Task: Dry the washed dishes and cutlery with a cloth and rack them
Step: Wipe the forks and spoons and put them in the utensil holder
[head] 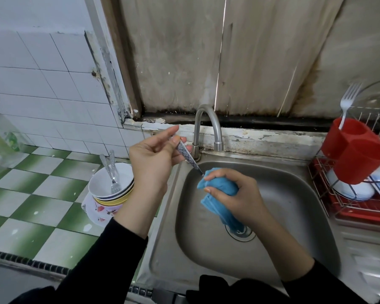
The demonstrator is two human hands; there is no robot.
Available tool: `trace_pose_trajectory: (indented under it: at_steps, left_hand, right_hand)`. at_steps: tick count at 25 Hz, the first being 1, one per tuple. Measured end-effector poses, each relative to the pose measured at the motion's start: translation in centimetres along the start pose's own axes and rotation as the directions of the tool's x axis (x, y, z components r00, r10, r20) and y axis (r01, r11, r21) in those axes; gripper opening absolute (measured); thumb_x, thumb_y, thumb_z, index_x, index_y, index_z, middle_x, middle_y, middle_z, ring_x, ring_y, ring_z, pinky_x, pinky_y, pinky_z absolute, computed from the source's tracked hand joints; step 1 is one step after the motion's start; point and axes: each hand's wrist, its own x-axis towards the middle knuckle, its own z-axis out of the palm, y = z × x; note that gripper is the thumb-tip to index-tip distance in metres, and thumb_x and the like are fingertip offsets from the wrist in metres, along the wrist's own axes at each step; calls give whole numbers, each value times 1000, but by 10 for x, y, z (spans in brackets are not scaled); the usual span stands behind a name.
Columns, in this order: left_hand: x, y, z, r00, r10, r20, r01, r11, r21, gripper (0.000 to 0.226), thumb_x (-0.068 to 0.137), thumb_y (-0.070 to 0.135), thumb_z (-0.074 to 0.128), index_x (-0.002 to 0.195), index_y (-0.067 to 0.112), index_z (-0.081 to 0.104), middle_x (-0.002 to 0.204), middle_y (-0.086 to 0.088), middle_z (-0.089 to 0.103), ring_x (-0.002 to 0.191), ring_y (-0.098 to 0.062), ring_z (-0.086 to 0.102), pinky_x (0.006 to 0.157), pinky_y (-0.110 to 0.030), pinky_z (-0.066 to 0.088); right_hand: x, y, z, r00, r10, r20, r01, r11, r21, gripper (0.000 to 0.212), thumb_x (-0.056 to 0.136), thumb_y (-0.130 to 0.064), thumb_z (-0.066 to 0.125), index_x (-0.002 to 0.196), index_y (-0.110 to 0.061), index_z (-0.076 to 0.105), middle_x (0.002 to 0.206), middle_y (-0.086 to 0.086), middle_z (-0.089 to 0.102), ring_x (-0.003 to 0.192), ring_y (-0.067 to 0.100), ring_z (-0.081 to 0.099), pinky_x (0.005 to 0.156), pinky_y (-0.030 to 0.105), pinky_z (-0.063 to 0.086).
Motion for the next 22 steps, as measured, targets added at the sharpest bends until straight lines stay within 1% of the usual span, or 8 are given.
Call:
trace_pose_trajectory:
  at_steps: [4,7,9,12,16,18,20,22]
  left_hand:
    - [3,5,-3,999,1,-51,-3,999,-34,25,90,-11,55,92,11,68,63,0,71,56,-15,70,51,-19,54]
    - [-3,0,0,1000,-21,-19,21,1000,-8,24,90,-9,56,93,11,68,64,0,71,58,-15,71,52,-19,54]
    - [1,3,-4,998,-16,-62,13,999,-42,23,90,-9,56,94,10,69,66,-2,71,58,-16,70,51,-18,53]
    - [7,7,-13,991,-34,-126,24,996,-82,24,91,-10,54,96,8,68,68,-5,70,53,-14,68,50,-18,53]
    - [0,-1,-13,993,-68,-97,60,994,-86,24,92,-9,53,98,8,68,65,-2,71,59,-18,71,51,-18,53]
    - [5,4,-18,990,-60,-129,46,993,-107,24,92,-9,53,97,8,68,70,-6,71,61,-19,71,52,-18,52]
    - [8,8,-21,989,-44,-141,28,993,-116,24,92,-10,54,97,8,68,73,-7,71,61,-19,71,53,-18,53]
    - [4,6,-17,994,-42,-102,33,995,-93,23,91,-10,54,97,8,68,70,-5,71,59,-17,71,52,-18,53]
  right_hand:
    - [-2,2,-3,996,77,52,-77,997,-2,27,77,-2,77,87,-27,70,95,-18,69,89,2,65,72,14,51]
    - [1,2,5,998,66,-15,-65,997,44,23,76,-2,78,81,-22,69,89,-20,68,84,3,66,69,13,50]
    - [1,4,7,996,76,-36,-74,996,48,23,76,-3,78,81,-23,68,87,-16,68,82,5,66,69,15,50]
    - [2,8,4,994,113,-11,-113,994,11,24,76,-7,79,80,-27,67,86,-14,68,82,5,65,69,17,52]
    - [13,3,11,987,158,-17,-158,987,-4,23,74,-10,82,76,-26,66,83,-18,67,79,2,63,69,19,52]
    - [12,6,7,977,213,26,-214,977,20,23,76,-6,79,76,-25,66,84,-13,67,77,6,63,70,24,53]
    - [9,9,3,958,278,65,-282,957,64,22,76,-3,78,76,-22,66,87,-2,68,77,15,66,69,32,57]
    - [12,9,5,956,291,34,-293,951,100,22,75,-4,79,73,-21,66,86,0,69,76,17,67,69,34,59]
